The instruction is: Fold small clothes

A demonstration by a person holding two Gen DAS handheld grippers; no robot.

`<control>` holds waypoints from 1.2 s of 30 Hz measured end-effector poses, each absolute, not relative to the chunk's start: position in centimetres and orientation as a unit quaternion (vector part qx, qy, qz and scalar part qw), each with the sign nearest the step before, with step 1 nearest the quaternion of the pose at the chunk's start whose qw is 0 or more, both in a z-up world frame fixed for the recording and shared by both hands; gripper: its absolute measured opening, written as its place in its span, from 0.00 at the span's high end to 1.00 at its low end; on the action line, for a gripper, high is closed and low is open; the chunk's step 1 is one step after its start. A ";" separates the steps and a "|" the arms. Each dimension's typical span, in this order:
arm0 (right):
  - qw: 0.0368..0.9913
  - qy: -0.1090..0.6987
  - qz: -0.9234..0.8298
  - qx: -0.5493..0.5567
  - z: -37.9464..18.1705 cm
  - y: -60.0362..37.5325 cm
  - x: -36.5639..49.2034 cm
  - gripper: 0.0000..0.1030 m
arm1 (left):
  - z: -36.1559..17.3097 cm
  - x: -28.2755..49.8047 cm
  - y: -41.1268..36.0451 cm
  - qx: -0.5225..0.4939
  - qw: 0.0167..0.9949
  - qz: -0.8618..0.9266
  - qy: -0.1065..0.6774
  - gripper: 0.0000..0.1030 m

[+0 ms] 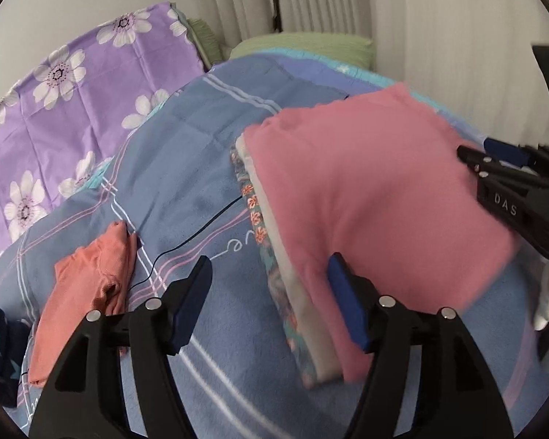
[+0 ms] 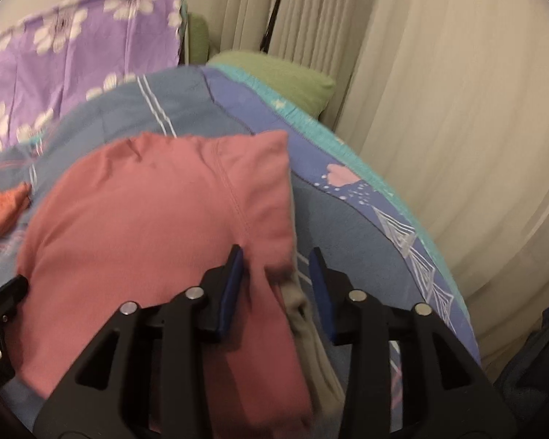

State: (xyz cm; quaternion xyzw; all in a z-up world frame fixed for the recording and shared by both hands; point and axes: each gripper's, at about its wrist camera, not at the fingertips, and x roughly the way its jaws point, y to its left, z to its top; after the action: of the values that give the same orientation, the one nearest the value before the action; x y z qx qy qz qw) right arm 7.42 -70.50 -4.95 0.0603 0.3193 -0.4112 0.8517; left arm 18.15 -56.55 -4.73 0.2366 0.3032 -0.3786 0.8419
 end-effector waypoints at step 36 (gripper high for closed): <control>0.908 0.203 -0.349 0.109 5.0 -39.7 -17.8 0.04 | 6.1 -7.8 -32.6 0.119 0.893 -0.417 0.118 0.02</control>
State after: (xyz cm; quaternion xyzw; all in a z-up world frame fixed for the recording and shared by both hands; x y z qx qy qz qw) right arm -17.78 -39.67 4.96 0.1087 0.2030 -0.3490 0.9084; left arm -7.84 -32.64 6.10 0.1189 0.1182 -0.4172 0.8932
